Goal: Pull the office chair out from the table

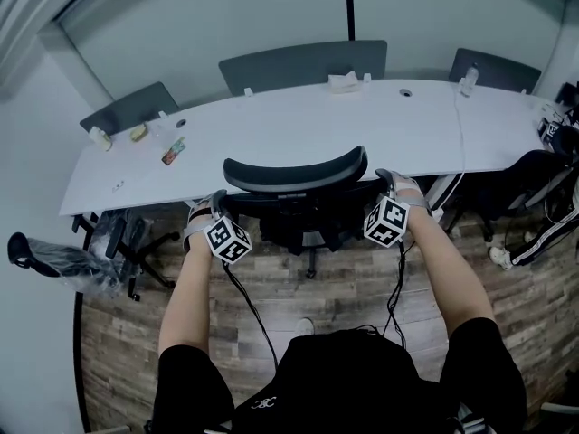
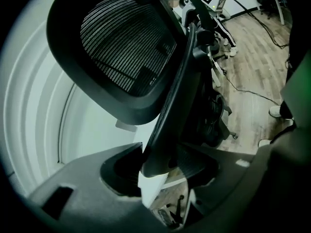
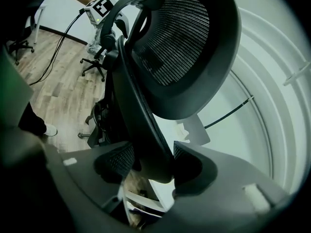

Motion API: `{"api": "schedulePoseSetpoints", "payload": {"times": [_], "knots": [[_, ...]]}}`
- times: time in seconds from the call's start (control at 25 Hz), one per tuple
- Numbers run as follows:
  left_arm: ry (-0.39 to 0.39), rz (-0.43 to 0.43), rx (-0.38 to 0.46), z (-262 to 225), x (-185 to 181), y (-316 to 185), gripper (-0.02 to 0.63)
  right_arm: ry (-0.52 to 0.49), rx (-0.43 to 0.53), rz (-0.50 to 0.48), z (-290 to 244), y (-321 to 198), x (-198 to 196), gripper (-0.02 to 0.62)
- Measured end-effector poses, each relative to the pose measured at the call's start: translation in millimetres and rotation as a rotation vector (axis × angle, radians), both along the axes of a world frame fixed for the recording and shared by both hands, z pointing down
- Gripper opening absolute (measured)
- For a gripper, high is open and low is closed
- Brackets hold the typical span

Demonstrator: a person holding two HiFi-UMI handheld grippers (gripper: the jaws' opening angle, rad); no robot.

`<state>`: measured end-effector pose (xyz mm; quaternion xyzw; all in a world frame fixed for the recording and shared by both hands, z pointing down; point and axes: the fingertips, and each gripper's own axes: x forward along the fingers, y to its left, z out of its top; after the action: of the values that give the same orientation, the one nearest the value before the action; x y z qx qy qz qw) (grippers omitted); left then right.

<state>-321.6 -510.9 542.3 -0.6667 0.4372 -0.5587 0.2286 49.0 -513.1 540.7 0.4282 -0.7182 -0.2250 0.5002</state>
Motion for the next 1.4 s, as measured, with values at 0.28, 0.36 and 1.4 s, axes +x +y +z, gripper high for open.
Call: {"api": "schedulePoseSetpoints", "payload": {"times": [0.28,0.36,1.4], "knots": [[0.003,-0.061,0.008,3,38,60,0.209,-0.013,0.035,-0.072,2,45,37,0.252],[-0.001,-0.084,0.002,3,44,71,0.209,-0.019,0.035,-0.085,1,51,43,0.252],[0.015,0.019,0.002,5,123,199,0.210,-0.065,0.021,0.013,3,198,122,0.260]]}}
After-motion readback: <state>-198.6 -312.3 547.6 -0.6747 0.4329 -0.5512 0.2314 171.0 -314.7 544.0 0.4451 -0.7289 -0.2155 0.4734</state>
